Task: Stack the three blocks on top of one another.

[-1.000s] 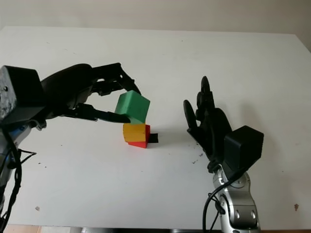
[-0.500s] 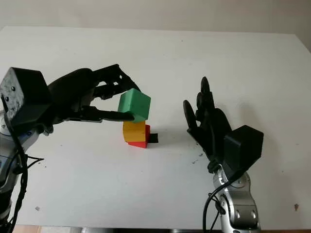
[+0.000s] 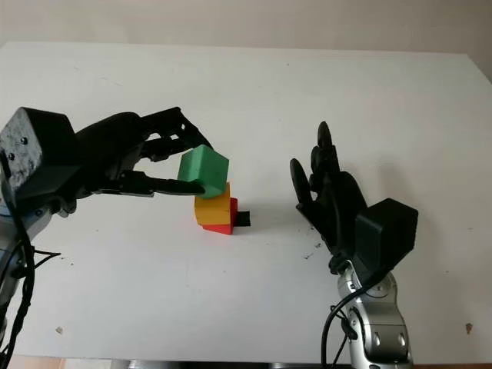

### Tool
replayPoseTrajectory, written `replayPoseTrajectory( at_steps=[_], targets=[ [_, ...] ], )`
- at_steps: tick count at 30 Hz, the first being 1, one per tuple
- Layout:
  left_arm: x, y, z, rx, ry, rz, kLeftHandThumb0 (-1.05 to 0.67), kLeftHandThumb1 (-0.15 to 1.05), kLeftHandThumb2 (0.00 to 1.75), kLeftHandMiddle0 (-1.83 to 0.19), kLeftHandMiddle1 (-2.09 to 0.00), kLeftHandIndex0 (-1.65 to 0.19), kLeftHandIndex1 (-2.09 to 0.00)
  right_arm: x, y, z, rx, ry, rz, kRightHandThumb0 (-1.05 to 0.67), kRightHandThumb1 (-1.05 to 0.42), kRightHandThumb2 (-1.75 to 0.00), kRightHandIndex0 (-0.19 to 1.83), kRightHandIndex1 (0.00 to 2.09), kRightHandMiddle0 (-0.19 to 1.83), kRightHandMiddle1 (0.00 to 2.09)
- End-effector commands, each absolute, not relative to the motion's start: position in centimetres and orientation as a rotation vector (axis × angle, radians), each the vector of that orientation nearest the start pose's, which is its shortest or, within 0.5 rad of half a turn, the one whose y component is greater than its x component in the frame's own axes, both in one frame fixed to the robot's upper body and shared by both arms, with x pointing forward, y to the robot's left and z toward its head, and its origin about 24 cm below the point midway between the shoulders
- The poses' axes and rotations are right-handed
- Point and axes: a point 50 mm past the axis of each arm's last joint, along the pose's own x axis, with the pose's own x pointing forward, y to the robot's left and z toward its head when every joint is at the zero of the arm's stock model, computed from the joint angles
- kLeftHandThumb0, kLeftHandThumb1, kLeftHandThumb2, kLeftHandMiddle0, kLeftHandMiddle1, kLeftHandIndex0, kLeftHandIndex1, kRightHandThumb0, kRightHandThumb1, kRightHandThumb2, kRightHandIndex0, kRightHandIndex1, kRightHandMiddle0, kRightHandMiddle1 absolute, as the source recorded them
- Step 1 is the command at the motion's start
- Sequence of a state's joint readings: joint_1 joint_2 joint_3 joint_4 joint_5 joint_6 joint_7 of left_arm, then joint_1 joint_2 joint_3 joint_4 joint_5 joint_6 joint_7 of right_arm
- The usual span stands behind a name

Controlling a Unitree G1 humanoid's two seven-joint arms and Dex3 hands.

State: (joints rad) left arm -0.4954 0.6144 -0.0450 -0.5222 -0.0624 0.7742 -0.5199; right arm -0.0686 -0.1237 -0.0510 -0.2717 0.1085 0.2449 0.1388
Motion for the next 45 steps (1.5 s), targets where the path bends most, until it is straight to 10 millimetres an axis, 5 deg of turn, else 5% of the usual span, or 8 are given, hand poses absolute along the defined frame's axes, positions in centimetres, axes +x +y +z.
replayPoseTrajectory(
  at_steps=[1,33,45],
  targets=[
    [27.5,16.1,22.9,0.645,-0.12,-0.503,-0.39,1.05,0.09,-0.24,-0.06,-0.24,-1.57,26.0,-16.8,10.4,-0.037,-0.114,0.131,-0.7,-1.05,-0.48,-0.19,0.0,-0.19,0.0],
    [26.9,15.6,23.0,0.688,-0.096,-0.543,-0.4,1.05,0.08,-0.23,-0.04,-0.22,-1.44,25.7,-16.6,10.4,-0.023,-0.105,0.129,-0.7,-1.05,-0.48,-0.19,0.0,-0.19,0.01],
    [26.9,15.5,22.9,0.686,-0.084,-0.544,-0.44,1.05,0.07,-0.13,-0.04,-0.1,-1.04,25.5,-16.6,10.3,-0.016,-0.112,0.134,-0.68,-1.05,-0.48,-0.19,0.0,-0.19,0.0]
  ],
)
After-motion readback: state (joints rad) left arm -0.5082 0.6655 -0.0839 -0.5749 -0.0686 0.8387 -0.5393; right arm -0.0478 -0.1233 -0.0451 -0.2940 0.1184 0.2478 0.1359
